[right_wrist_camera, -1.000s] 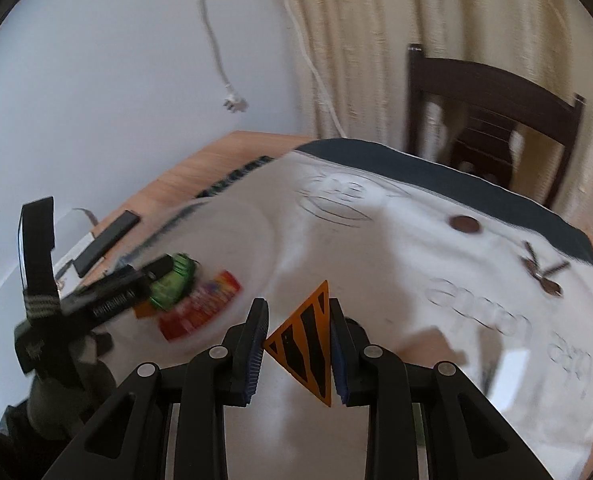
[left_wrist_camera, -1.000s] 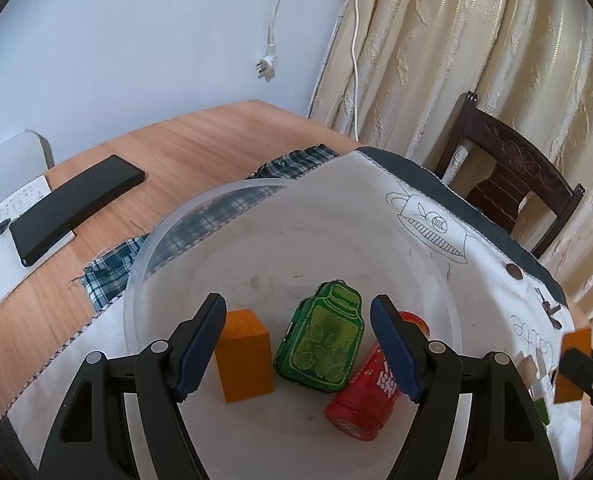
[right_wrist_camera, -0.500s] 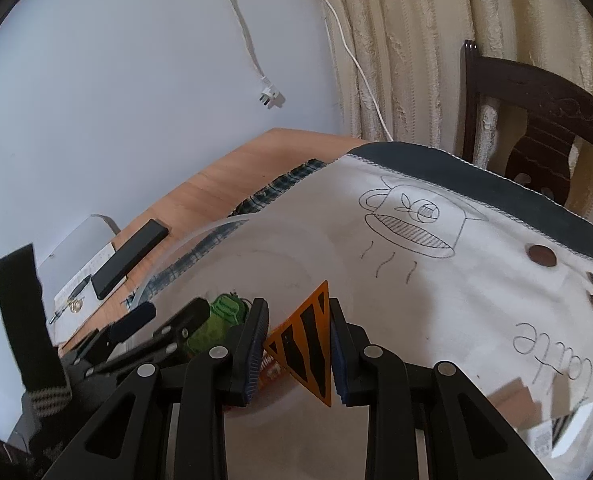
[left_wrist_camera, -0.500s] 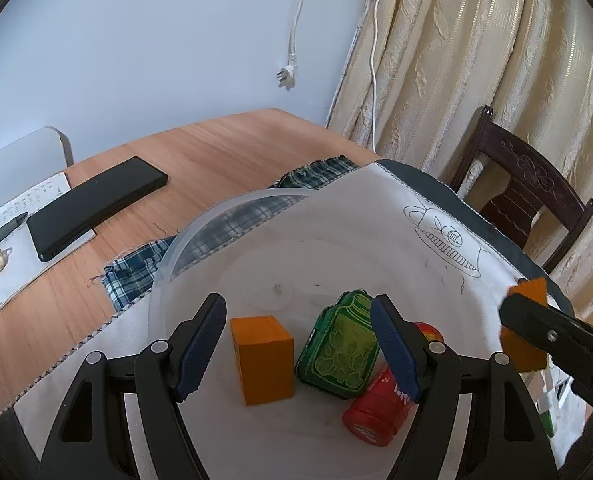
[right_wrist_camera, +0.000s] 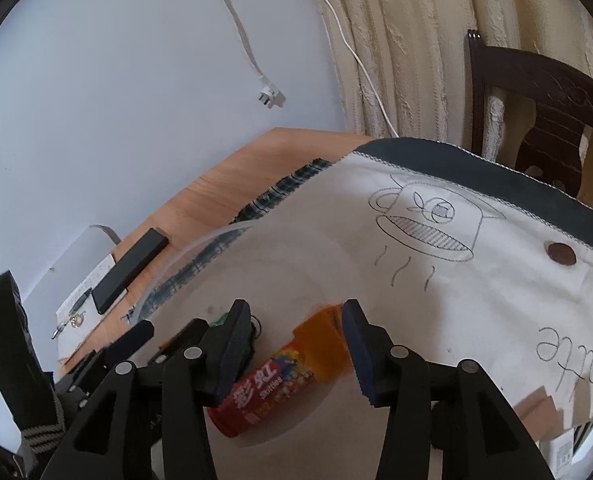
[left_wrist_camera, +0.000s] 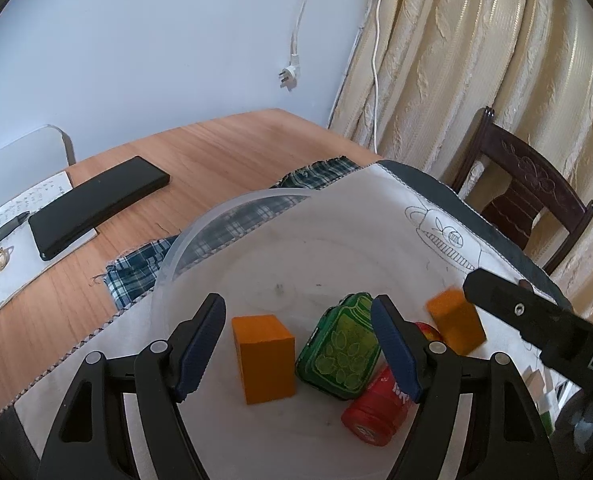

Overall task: Organize rigid objects
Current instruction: 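Lower the striped wedge into the clear bowl and open the right tool, then withdraw both tools from the bowl toward the remaining objects, then lower the left tool onto the gold ring and close on it, then grasp the grey rectangular block with the right tool while the left tool holds the ring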

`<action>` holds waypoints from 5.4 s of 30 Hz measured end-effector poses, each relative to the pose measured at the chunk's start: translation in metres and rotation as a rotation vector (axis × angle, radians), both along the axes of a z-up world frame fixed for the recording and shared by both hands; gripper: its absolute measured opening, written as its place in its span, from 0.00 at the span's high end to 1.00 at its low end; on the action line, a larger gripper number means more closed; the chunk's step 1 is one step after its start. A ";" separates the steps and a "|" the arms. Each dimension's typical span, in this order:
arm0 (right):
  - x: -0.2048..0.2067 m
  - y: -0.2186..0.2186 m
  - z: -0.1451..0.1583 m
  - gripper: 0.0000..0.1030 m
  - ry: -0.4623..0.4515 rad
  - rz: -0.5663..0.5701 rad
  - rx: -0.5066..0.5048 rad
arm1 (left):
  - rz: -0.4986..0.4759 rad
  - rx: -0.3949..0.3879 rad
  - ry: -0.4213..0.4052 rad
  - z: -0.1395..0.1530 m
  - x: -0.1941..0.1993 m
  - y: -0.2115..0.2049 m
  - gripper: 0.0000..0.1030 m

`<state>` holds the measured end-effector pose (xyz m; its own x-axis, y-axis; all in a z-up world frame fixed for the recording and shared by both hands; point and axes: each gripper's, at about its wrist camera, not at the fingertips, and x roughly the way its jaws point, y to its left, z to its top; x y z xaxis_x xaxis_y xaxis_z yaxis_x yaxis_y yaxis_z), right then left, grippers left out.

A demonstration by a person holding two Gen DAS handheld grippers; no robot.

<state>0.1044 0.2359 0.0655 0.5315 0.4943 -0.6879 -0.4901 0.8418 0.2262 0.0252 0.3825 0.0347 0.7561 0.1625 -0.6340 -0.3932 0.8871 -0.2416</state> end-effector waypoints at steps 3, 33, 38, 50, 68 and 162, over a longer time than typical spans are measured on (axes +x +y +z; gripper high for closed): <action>-0.001 -0.006 -0.002 0.51 0.005 -0.013 0.000 | -0.002 0.001 -0.001 0.001 0.000 0.000 0.24; -0.026 -0.097 -0.027 0.21 0.075 -0.216 0.035 | -0.044 0.018 0.041 -0.006 0.009 -0.012 0.20; -0.032 -0.116 -0.027 0.16 0.081 -0.252 0.054 | -0.064 0.024 0.033 -0.005 0.009 -0.016 0.16; -0.053 -0.166 -0.029 0.15 0.067 -0.358 0.056 | -0.062 0.024 0.032 -0.005 0.009 -0.017 0.16; -0.076 -0.223 -0.038 0.15 0.061 -0.489 0.022 | -0.101 0.062 0.024 0.003 0.006 -0.026 0.16; -0.082 -0.254 -0.041 0.15 0.098 -0.535 0.070 | -0.730 0.159 0.190 -0.016 -0.001 -0.225 0.65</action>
<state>0.0223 -0.0181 0.0247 0.6563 0.2188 -0.7221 0.0285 0.9492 0.3135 0.0244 0.1572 0.0184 0.5873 -0.2359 -0.7743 0.2832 0.9560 -0.0765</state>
